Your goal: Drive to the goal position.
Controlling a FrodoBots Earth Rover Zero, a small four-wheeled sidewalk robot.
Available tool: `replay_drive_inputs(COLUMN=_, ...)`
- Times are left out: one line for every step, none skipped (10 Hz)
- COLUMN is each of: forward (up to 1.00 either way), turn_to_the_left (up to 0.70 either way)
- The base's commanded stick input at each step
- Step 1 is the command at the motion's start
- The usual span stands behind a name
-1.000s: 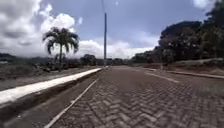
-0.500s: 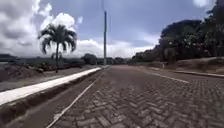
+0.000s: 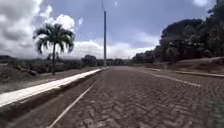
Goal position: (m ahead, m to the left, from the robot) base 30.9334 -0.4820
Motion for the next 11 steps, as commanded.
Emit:
replay_drive_inputs(forward=1.0, turn_to_the_left=0.0)
replay_drive_inputs(forward=1.0, turn_to_the_left=0.0)
replay_drive_inputs(forward=1.0, turn_to_the_left=0.0)
replay_drive_inputs(forward=1.0, turn_to_the_left=0.0)
replay_drive_inputs(forward=1.0, turn_to_the_left=0.0)
replay_drive_inputs(forward=1.0, turn_to_the_left=0.0)
replay_drive_inputs(forward=1.0, turn_to_the_left=0.0)
replay_drive_inputs(forward=1.0, turn_to_the_left=0.0)
replay_drive_inputs(forward=1.0, turn_to_the_left=0.0)
replay_drive_inputs(forward=1.0, turn_to_the_left=0.0)
replay_drive_inputs(forward=1.0, turn_to_the_left=0.0)
